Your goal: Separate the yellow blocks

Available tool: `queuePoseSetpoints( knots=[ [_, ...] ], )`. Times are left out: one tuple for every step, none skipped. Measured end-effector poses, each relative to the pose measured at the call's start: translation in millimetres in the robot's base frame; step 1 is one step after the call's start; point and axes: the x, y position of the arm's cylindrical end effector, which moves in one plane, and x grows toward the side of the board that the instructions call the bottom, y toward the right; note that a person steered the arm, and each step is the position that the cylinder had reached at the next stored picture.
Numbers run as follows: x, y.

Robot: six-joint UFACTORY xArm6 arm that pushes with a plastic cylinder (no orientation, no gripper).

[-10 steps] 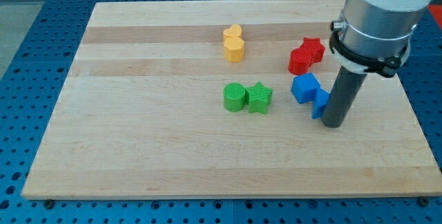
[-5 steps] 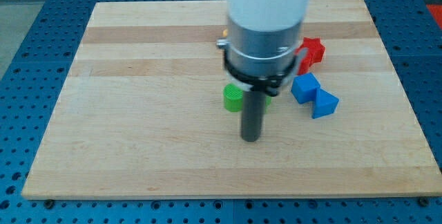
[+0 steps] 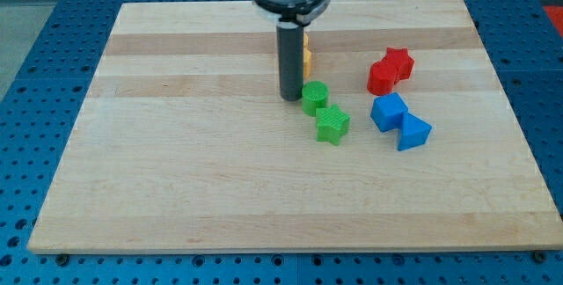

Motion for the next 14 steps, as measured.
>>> queuePoseSetpoints(
  knots=[
    [-18.3, 21.7],
    [-44.0, 22.1],
    [-55.4, 19.8],
    [-67.1, 16.1],
    [-69.2, -8.7],
    [-69.2, -38.8],
    [-69.9, -67.6],
    [-73.6, -82.0],
    [-82.9, -81.4],
    [-98.8, -79.9],
    [-112.6, -79.9],
    [-126.5, -79.9],
    [-135.1, -80.7],
    [-135.3, -97.3]
  ],
)
